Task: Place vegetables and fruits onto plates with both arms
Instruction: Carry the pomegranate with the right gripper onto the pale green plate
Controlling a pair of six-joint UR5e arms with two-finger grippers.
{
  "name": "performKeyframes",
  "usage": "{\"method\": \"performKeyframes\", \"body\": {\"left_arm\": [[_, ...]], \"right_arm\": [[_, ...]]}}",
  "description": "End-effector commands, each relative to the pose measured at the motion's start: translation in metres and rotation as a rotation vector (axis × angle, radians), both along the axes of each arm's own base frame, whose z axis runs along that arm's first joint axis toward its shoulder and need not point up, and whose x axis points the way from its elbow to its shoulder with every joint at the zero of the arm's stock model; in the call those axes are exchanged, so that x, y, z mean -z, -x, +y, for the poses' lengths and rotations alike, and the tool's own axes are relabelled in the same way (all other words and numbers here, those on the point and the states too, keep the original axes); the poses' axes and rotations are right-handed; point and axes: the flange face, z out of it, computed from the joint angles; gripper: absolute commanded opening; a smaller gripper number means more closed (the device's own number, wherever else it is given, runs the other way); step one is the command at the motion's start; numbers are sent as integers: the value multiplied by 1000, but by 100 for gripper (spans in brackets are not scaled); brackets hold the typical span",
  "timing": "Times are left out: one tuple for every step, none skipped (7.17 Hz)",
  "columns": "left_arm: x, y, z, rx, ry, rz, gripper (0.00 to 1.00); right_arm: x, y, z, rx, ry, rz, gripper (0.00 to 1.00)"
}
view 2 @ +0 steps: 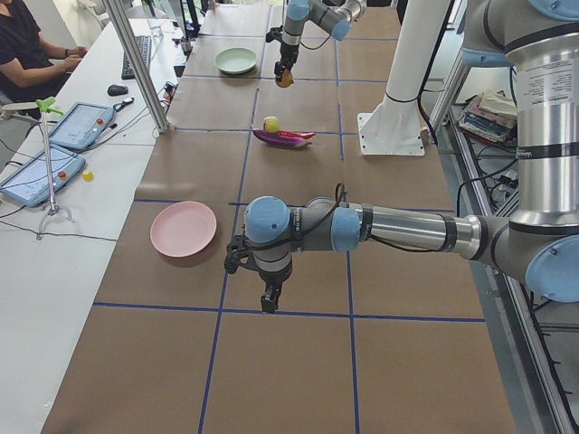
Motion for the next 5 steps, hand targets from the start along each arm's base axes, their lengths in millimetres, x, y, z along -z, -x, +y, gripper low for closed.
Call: {"method": "performKeyframes", "body": {"left_arm": [[6,0,-1,0,-14,0,100],[10,0,-2,-4,-46,0,100],[11,0,-4,0,-66,0,100],[7,0,-7,0,-59,2,100],[11,-3,-8,-1,-66,26,100]], "right_arm": [[-79,-69,-83,117,-50,186,2],[-116,-86,-118,151,-72,216,2],[-168,-98,-153,157,-86,234,2],[-213,-109,-180,178,-143,237,2],[-226,-115,-186,177,-152,240,2]]}}
